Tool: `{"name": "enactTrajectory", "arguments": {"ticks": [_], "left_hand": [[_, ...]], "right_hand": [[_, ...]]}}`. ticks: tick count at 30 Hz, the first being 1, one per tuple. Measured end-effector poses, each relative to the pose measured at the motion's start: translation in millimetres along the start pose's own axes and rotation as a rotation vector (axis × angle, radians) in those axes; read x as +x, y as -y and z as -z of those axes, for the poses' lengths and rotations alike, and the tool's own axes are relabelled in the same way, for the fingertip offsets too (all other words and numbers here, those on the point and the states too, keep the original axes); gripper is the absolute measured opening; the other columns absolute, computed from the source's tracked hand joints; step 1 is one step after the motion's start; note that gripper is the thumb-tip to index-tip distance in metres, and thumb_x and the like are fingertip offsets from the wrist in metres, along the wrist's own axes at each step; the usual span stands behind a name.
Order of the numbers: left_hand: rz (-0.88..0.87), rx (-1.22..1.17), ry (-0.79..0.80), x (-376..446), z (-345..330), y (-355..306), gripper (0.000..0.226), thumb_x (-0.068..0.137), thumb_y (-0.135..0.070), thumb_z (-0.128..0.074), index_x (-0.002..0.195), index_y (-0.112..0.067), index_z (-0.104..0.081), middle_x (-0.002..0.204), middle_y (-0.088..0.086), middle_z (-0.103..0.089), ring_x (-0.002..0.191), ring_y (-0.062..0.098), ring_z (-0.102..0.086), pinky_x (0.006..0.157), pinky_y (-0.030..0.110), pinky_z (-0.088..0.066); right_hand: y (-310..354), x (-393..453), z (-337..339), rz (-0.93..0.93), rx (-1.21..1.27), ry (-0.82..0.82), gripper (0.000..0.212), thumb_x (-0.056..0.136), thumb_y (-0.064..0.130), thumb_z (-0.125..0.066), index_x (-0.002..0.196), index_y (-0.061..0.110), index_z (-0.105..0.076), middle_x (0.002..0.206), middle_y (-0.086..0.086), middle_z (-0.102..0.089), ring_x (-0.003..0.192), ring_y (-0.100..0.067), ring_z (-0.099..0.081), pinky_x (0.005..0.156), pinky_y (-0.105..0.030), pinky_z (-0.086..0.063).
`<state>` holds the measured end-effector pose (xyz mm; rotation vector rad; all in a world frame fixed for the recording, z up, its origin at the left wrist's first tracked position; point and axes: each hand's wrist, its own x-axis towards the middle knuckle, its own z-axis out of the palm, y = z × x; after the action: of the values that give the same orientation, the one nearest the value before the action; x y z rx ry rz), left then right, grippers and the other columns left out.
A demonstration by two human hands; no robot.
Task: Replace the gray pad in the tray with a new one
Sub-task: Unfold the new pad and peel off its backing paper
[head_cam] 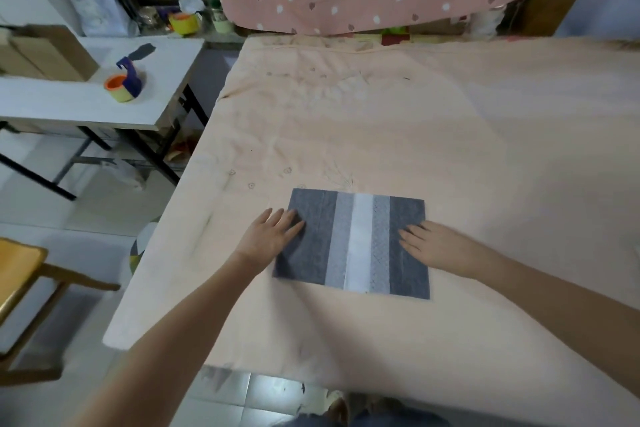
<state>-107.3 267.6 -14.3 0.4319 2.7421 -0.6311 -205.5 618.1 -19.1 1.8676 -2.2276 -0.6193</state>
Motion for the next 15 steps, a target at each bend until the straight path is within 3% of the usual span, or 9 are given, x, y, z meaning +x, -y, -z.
{"name": "enactTrajectory", "arguments": {"ticks": [8, 12, 13, 15], "left_hand": [[-0.236, 0.154, -0.068, 7, -22, 13, 0.060, 0.100, -0.018, -0.032, 0.149, -0.004, -0.001, 0.155, 0.020, -0.014, 0.139, 0.032, -0.023, 0.115, 0.041, -0.017], [-0.251, 0.146, -0.084, 6, -24, 21, 0.059, 0.100, -0.018, -0.034, 0.150, -0.008, -0.004, 0.155, 0.017, -0.017, 0.138, 0.030, -0.025, 0.114, 0.039, -0.019], [-0.249, 0.116, -0.122, 5, -23, 22, 0.059, 0.099, -0.020, -0.038, 0.150, -0.009, -0.011, 0.154, 0.015, -0.022, 0.138, 0.028, -0.029, 0.114, 0.037, -0.022], [-0.207, 0.010, -0.229, 1, -19, 21, 0.056, 0.087, -0.025, -0.063, 0.139, -0.015, -0.044, 0.140, 0.008, -0.050, 0.123, 0.020, -0.052, 0.103, 0.030, -0.041]], "right_hand": [[-9, -11, -5, 0.132, -0.025, -0.120, 0.039, 0.052, 0.009, -0.087, 0.090, 0.008, -0.077, 0.093, -0.010, -0.074, 0.072, -0.019, -0.070, 0.059, -0.024, -0.054], [-13, -10, -7, 0.176, -0.009, -0.124, 0.039, 0.049, 0.011, -0.088, 0.086, 0.010, -0.078, 0.091, -0.008, -0.075, 0.064, -0.016, -0.068, 0.054, -0.023, -0.053], [-13, -10, -7, 0.173, 0.012, -0.127, 0.040, 0.048, 0.011, -0.089, 0.086, 0.011, -0.078, 0.091, -0.007, -0.075, 0.065, -0.015, -0.068, 0.054, -0.023, -0.053], [-13, -10, -7, 0.148, 0.074, -0.124, 0.044, 0.046, 0.011, -0.090, 0.088, 0.011, -0.078, 0.094, -0.006, -0.075, 0.069, -0.015, -0.070, 0.058, -0.023, -0.055]]}}
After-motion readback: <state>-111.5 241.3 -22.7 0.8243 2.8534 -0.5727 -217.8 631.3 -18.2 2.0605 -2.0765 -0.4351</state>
